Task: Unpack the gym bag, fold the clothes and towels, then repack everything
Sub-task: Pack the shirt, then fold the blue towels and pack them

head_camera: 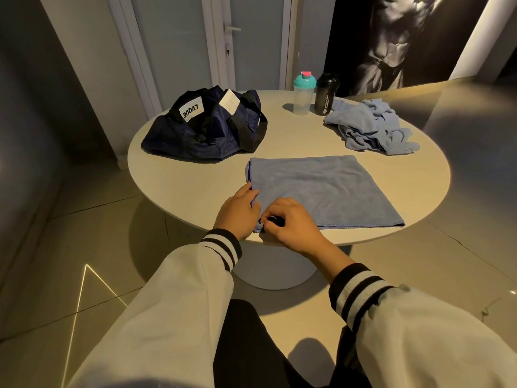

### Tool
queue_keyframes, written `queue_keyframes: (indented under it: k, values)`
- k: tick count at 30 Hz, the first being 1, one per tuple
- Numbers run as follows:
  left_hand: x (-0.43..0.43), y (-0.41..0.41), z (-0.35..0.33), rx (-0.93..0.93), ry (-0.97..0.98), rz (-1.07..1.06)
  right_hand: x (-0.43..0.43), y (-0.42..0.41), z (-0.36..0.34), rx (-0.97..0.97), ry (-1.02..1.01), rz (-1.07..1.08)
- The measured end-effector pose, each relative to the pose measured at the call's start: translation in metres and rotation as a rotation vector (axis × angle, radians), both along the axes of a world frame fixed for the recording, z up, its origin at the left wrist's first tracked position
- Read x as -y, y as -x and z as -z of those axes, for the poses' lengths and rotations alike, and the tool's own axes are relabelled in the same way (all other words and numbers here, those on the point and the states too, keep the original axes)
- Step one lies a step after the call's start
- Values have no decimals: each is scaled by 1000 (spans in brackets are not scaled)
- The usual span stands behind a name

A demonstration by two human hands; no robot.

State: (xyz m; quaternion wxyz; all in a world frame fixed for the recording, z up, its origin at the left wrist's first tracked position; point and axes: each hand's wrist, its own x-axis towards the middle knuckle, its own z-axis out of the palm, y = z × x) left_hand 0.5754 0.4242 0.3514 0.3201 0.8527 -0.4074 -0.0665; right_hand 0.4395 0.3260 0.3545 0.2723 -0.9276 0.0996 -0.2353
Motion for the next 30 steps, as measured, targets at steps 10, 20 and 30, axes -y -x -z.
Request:
queue_keyframes:
  k: [10,20,30]
  values:
    - [4,-3,-1,-78,22,9,-7,-5,-2,-67,99,55]
    - [24,-12,-8,23,-116,-119,4,-16,-14,-11,-67,287]
    - [57,-42,-16,51,-296,-91,33,-59,-26,-156,-5,311]
